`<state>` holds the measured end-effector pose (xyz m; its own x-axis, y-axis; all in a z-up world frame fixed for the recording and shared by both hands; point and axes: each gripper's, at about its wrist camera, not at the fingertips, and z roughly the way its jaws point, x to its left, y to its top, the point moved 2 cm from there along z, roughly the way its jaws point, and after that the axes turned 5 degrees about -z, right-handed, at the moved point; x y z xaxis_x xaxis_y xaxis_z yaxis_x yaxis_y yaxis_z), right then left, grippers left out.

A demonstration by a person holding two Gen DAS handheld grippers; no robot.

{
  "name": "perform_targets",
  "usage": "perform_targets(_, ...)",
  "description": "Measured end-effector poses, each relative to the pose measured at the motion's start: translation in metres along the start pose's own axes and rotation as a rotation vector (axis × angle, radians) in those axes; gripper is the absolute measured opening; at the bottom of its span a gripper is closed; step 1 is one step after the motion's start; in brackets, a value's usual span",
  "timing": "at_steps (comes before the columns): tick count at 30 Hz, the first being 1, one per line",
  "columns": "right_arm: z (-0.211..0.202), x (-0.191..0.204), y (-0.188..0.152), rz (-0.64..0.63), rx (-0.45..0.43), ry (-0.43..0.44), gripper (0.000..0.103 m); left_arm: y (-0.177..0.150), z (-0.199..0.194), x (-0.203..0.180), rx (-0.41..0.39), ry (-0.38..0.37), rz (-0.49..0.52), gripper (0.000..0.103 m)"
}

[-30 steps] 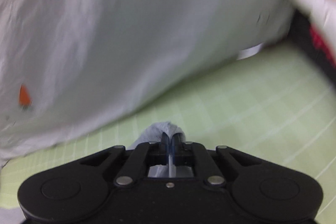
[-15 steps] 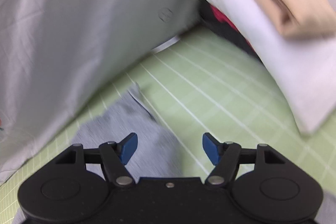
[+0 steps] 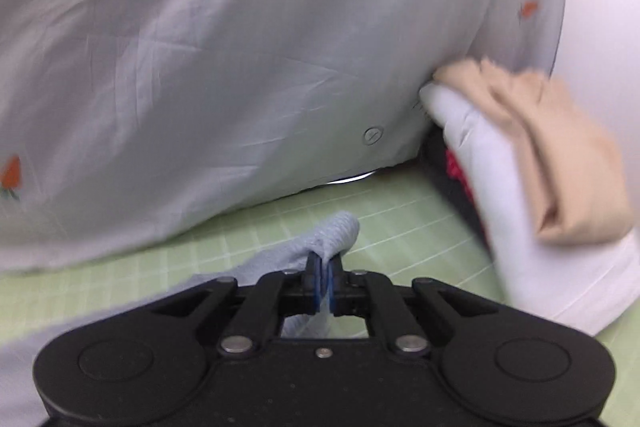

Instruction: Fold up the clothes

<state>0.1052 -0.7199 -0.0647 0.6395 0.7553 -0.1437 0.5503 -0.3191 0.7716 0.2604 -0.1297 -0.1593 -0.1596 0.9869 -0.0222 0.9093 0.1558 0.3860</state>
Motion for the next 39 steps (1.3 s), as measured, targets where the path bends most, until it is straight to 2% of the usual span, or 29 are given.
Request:
perform_targets(1, 0.010, -0.001, -0.007, -0.019, 0.055, -0.056, 0.043, 0.000, 0.000, 0.000, -0.001, 0.001, -0.002, 0.102)
perform_targets(2, 0.019, -0.003, -0.014, -0.028, 0.109, -0.104, 0.047, 0.000, 0.001, 0.000, 0.002, 0.002, -0.003, 0.102)
perform_targets(3, 0.024, -0.009, -0.023, -0.013, 0.161, -0.136, 0.040, 0.001, 0.000, 0.000, 0.012, 0.000, -0.001, 0.101)
perform_targets(4, 0.025, -0.014, -0.030, 0.008, 0.192, -0.154, 0.042, 0.001, 0.000, 0.001, 0.021, -0.002, 0.000, 0.101)
perform_targets(5, 0.017, -0.019, -0.035, 0.045, 0.173, -0.136, 0.047, 0.000, 0.000, 0.002, 0.024, 0.000, 0.000, 0.101)
perform_targets(7, 0.004, -0.020, -0.044, 0.079, 0.158, -0.100, 0.089, -0.001, -0.001, 0.003, 0.030, 0.003, -0.001, 0.101)
perform_targets(8, 0.000, -0.017, -0.049, 0.084, 0.159, -0.080, 0.093, -0.002, -0.002, 0.004, 0.031, 0.004, 0.001, 0.101)
perform_targets(11, 0.004, -0.008, -0.066, 0.108, 0.220, -0.006, 0.093, -0.005, -0.007, 0.003, 0.029, -0.004, 0.019, 0.101)
perform_targets(15, 0.014, -0.008, -0.081, 0.230, 0.273, 0.035, 0.093, -0.009, -0.018, 0.002, 0.011, -0.020, 0.051, 0.101)
perform_targets(20, 0.024, -0.010, -0.075, 0.312, 0.249, 0.043, 0.092, -0.016, -0.022, 0.007, 0.017, -0.016, 0.062, 0.101)
perform_targets(23, 0.033, -0.014, -0.068, 0.325, 0.237, 0.048, 0.088, -0.019, -0.021, 0.009, 0.032, -0.019, 0.043, 0.101)
perform_targets(24, 0.036, -0.015, -0.066, 0.325, 0.230, 0.056, 0.081, -0.020, -0.022, 0.008, 0.032, -0.020, 0.047, 0.101)
perform_targets(26, 0.039, -0.016, -0.060, 0.306, 0.204, 0.078, 0.043, -0.021, -0.023, 0.005, 0.032, -0.023, 0.054, 0.101)
perform_targets(27, 0.037, -0.016, -0.055, 0.277, 0.188, 0.080, 0.001, -0.021, -0.023, 0.003, 0.031, -0.024, 0.058, 0.101)
perform_targets(30, 0.028, -0.013, -0.038, 0.167, 0.126, 0.072, 0.003, -0.023, -0.025, -0.002, 0.030, -0.027, 0.070, 0.101)
perform_targets(33, -0.012, 0.006, -0.012, -0.125, -0.061, -0.047, 0.003, -0.024, -0.029, -0.005, 0.019, -0.025, 0.090, 0.101)
perform_targets(34, -0.018, 0.008, -0.010, -0.164, -0.079, -0.078, 0.004, -0.025, -0.030, -0.005, 0.016, -0.025, 0.095, 0.101)
perform_targets(35, -0.014, 0.005, -0.012, -0.172, -0.045, -0.108, 0.007, -0.029, -0.037, -0.003, 0.010, -0.035, 0.094, 0.101)
perform_targets(36, -0.001, -0.001, -0.019, -0.166, 0.040, -0.135, 0.018, -0.032, -0.043, -0.002, 0.003, -0.045, 0.093, 0.101)
perform_targets(37, 0.012, -0.008, -0.027, -0.156, 0.128, -0.163, 0.023, -0.036, -0.049, -0.001, -0.004, -0.056, 0.092, 0.101)
perform_targets(38, 0.021, -0.016, -0.035, -0.139, 0.202, -0.188, 0.024, -0.040, -0.055, 0.000, -0.010, -0.066, 0.091, 0.101)
perform_targets(39, 0.019, -0.023, -0.040, -0.124, 0.222, -0.193, 0.027, -0.044, -0.061, 0.002, -0.017, -0.076, 0.090, 0.101)
